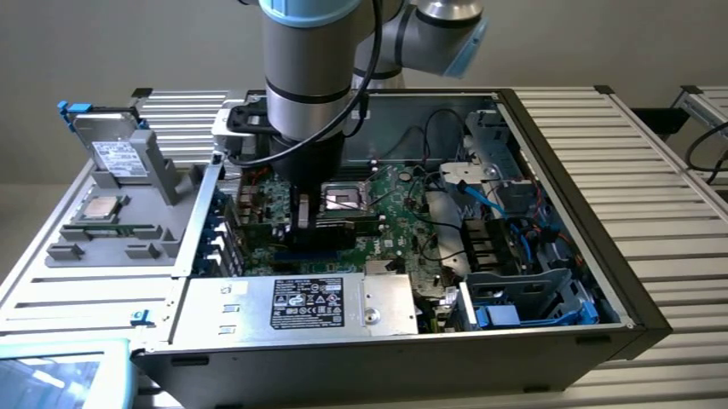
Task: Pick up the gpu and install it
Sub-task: 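Pick up the gpu and move the gpu toward the slot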
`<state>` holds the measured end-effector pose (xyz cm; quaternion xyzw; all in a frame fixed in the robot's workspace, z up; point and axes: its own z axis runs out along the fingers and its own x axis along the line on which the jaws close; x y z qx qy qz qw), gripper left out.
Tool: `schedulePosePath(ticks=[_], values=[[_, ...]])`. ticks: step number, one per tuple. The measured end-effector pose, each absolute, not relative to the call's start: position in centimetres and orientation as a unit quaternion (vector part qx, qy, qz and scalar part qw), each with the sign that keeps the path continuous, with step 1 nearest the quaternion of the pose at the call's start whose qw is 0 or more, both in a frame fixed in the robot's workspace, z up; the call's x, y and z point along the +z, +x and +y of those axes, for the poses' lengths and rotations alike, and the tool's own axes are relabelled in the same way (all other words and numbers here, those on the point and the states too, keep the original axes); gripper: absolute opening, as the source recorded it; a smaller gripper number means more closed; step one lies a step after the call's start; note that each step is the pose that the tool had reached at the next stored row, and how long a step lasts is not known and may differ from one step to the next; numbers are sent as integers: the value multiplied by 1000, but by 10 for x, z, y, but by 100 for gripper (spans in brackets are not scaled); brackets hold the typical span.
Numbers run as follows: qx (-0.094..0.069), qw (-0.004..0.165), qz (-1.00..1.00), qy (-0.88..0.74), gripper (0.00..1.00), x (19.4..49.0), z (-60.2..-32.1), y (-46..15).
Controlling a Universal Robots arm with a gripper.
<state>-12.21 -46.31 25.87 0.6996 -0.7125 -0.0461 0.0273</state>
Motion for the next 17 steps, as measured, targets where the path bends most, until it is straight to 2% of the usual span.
schedulePosePath(ticks=[17], values=[[-46,27,-714,698,28,259,-465,-122]])
